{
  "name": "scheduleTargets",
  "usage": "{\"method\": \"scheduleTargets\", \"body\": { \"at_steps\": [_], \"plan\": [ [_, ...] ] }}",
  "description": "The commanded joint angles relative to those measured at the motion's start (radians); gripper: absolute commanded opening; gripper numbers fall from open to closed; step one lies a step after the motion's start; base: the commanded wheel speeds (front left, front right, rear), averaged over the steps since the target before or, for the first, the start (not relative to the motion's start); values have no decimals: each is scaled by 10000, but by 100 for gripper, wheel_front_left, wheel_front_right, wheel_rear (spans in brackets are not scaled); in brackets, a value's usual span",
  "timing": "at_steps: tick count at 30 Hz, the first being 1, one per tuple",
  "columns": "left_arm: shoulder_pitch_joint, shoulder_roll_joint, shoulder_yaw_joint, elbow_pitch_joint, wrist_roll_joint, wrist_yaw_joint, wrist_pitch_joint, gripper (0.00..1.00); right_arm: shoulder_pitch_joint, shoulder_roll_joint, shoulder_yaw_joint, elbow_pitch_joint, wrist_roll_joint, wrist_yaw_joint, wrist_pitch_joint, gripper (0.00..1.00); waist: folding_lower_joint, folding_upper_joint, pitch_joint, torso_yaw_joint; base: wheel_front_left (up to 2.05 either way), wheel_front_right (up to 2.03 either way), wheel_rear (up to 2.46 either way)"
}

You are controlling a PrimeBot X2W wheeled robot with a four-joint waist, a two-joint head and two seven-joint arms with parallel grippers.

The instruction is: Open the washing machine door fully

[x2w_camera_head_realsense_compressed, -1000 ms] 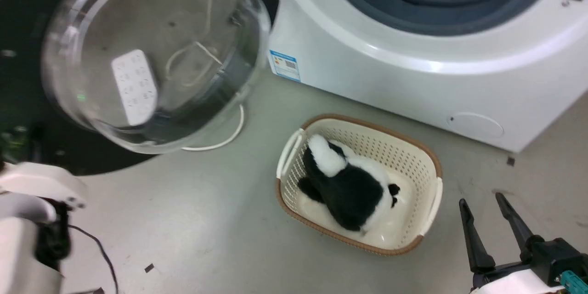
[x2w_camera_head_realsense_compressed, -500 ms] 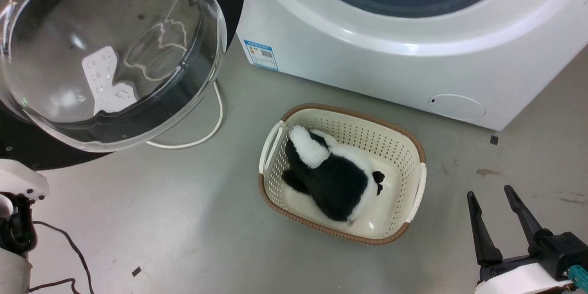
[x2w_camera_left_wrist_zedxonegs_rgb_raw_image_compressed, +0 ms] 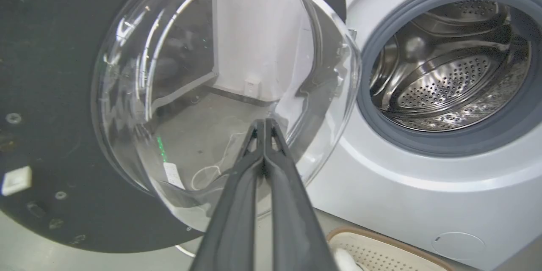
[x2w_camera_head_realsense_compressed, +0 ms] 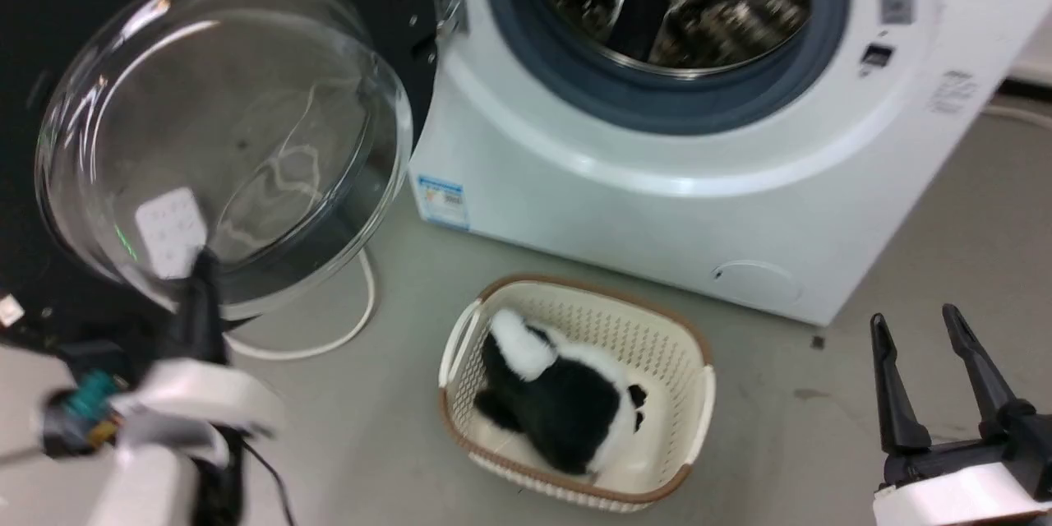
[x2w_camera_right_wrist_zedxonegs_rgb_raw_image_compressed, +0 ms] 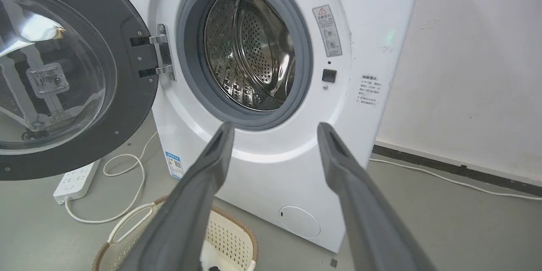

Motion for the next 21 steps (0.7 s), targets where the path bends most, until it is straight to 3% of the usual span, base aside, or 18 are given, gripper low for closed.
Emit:
{"method": "scheduleTargets", "body": {
  "at_steps": [1, 9, 14, 15, 16, 21],
  "plan": [
    [483, -260, -166, -400, 148, 108, -52, 0, 78, 68, 27, -139, -73, 8, -39, 100, 2, 0, -541, -525, 0, 0, 0],
    [1883, -1126, -846, -1266, 659, 231, -54, 0, 619, 160, 161, -340, -123, 8, -40, 100, 2, 0, -1119, -1470, 0, 0, 0],
    [2445, -1632, -778, -1420, 1053, 299, -54, 0, 925, 168, 207, -309, 156, 8, -41, 100, 2, 0, -1241, -1909, 0, 0, 0],
    [2537, -1695, -800, -1453, 1219, 282, -54, 41, 967, 168, 220, -287, 190, 8, -41, 100, 2, 0, -1250, -1984, 0, 0, 0],
    [2633, -1762, -850, -1484, 1384, 258, -54, 100, 1000, 169, 234, -248, 214, 8, -41, 100, 2, 0, -1260, -2057, 0, 0, 0],
    [3015, -2037, -1072, -1372, 1903, -152, -54, 100, 1124, 170, 303, 59, 246, 8, -41, 100, 2, 0, -1314, -2398, 0, 0, 0]
  ]
}}
